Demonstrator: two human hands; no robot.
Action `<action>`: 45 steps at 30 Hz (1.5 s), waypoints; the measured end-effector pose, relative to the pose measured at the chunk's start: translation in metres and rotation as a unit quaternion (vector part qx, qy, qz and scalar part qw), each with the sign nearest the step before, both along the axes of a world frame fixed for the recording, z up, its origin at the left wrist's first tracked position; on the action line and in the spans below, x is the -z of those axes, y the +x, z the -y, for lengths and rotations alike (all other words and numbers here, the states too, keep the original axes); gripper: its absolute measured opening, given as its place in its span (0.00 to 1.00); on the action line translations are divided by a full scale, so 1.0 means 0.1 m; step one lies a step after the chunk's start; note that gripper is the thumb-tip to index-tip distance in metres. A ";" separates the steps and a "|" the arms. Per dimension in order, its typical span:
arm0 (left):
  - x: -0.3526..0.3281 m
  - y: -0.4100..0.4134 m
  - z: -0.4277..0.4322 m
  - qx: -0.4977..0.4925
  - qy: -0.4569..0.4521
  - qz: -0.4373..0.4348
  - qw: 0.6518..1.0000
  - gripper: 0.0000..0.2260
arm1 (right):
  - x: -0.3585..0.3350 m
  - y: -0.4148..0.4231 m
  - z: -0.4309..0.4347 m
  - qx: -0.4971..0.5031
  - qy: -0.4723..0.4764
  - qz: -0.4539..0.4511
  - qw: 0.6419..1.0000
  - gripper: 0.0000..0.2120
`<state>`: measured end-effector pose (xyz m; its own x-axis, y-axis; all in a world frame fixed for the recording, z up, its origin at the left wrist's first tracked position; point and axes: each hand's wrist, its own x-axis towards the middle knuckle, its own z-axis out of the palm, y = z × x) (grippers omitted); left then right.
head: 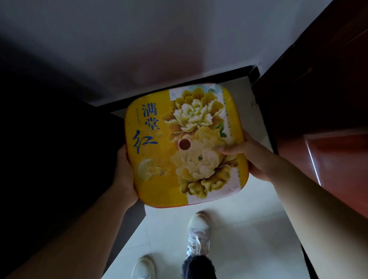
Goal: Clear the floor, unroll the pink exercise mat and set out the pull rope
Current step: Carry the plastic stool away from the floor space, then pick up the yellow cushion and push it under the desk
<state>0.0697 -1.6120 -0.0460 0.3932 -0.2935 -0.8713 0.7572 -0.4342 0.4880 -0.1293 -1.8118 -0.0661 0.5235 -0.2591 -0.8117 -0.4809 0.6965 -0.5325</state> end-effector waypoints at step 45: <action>-1.53 -3.36 -4.91 0.853 -0.119 0.331 0.386 0.21 | -1.83 -2.33 -8.08 0.319 -0.120 -0.464 0.818 0.33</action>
<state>-0.2667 -1.1213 0.1069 -0.4349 -0.6579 -0.6149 -0.8560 0.0900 0.5091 -0.3620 -1.0033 0.1169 -0.5925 -0.4486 -0.6691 -0.3354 0.8925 -0.3015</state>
